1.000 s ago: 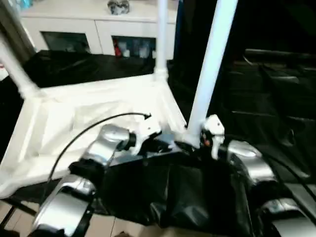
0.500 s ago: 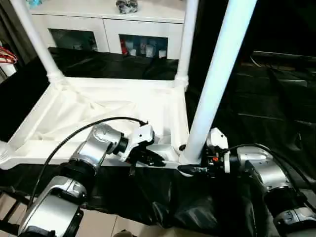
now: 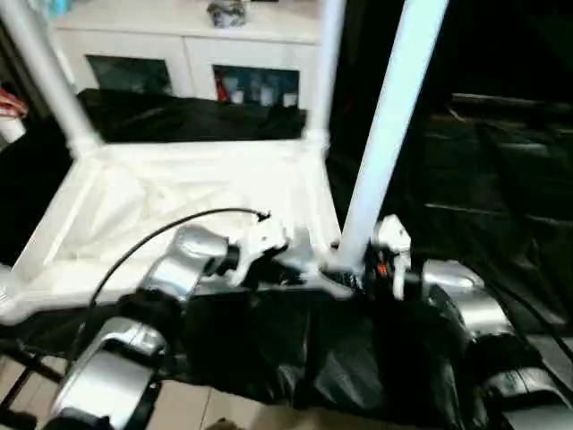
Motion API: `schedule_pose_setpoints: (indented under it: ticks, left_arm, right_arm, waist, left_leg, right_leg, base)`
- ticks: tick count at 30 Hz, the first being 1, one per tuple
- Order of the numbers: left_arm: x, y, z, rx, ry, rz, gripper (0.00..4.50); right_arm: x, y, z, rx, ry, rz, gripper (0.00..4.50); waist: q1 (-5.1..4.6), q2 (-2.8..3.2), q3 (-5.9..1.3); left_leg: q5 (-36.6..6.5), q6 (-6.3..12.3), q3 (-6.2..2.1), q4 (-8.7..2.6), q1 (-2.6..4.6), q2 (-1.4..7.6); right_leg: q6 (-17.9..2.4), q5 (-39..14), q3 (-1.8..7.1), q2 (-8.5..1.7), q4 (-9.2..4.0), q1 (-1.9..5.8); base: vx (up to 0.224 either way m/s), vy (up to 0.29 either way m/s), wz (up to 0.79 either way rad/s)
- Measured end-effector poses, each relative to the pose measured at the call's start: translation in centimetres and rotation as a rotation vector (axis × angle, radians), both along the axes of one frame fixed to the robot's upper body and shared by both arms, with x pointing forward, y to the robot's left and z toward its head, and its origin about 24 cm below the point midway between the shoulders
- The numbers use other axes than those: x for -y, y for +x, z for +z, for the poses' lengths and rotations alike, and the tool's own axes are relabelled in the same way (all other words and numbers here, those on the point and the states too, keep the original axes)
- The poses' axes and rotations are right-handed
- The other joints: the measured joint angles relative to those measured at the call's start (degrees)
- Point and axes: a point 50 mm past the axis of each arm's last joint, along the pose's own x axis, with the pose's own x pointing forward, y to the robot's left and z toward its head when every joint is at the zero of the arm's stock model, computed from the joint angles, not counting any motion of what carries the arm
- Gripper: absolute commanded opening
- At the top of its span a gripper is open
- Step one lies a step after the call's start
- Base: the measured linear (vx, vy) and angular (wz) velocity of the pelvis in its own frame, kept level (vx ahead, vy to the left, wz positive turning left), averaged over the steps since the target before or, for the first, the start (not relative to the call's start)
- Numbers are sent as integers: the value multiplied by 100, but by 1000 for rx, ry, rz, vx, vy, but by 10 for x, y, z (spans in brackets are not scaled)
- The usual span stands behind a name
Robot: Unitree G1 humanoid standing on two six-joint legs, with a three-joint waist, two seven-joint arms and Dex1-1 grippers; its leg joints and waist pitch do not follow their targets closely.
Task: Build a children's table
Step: Rotate leg to tighten
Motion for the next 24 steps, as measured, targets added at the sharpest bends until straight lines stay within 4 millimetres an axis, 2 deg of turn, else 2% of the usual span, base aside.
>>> schedule_pose_setpoints:
  ticks: [8,10,13,17,20,24]
  left_arm:
    - [24,9,0,40,-19,165,0]
    - [24,9,0,43,-18,165,0]
    - [24,9,0,45,-17,167,0]
    - [20,9,1,47,-14,147,0]
    - [13,7,2,50,-14,88,0]
    - [5,2,2,30,-20,12,0]
  right_arm:
    - [-8,17,0,47,-1,-310,273]
    - [-8,17,-1,55,0,-319,328]
    - [-10,17,-2,53,13,-326,351]
    - [-11,16,-1,68,-2,-275,387]
    - [-7,12,0,87,-39,-153,387]
    - [1,2,1,89,-52,5,387]
  waist:
    - [-23,0,-4]
    - [-22,1,-5]
    - [-36,2,-5]
    - [-62,4,-3]
    - [-77,6,-3]
    - [-51,8,-4]
  left_leg:
    - [0,1,0,-1,-2,-2]
    - [-1,2,1,-1,-4,-3]
    - [-1,2,1,-2,-4,-3]
    - [-1,2,1,-1,-8,-3]
    - [-2,4,1,-4,-14,-1]
    - [4,17,1,-9,-17,1]
  right_leg:
    - [-30,19,5,0,4,0]
    - [-25,15,6,0,2,0]
    - [-25,15,6,0,2,0]
    - [-26,16,6,0,2,-2]
    - [-23,14,5,1,2,-8]
    - [-24,6,1,2,3,-10]
  base:
    - [0,0,0]
    - [0,0,0]
    - [0,0,0]
    - [0,0,0]
    - [0,0,0]
    - [0,0,0]
